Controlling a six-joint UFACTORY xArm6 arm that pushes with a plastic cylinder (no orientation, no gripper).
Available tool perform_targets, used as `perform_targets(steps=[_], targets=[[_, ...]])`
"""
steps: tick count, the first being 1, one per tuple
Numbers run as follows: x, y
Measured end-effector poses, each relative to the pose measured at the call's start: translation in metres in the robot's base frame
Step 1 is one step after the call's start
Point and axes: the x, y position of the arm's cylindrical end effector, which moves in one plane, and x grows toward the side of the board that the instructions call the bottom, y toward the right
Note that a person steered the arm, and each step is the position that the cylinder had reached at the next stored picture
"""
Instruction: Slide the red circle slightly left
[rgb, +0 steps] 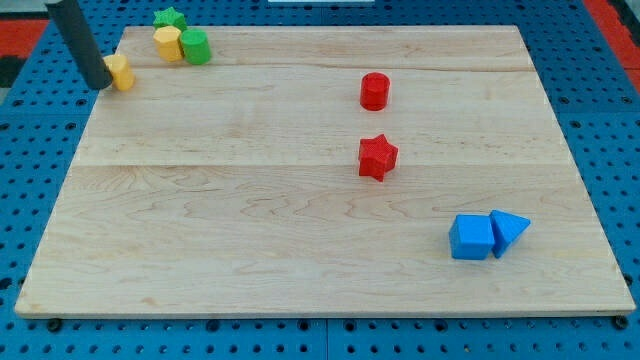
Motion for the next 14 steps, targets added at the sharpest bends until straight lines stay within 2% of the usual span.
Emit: perform_targets(steps=[2,3,6,7,8,10,12,14], targets=[[-0.031,0.033],[-0.008,0.065],[0.052,0.319],[0.05,0.411],[0.029,0.45],[0.008,0.453],[0.008,0.392],[0.016,0.386]])
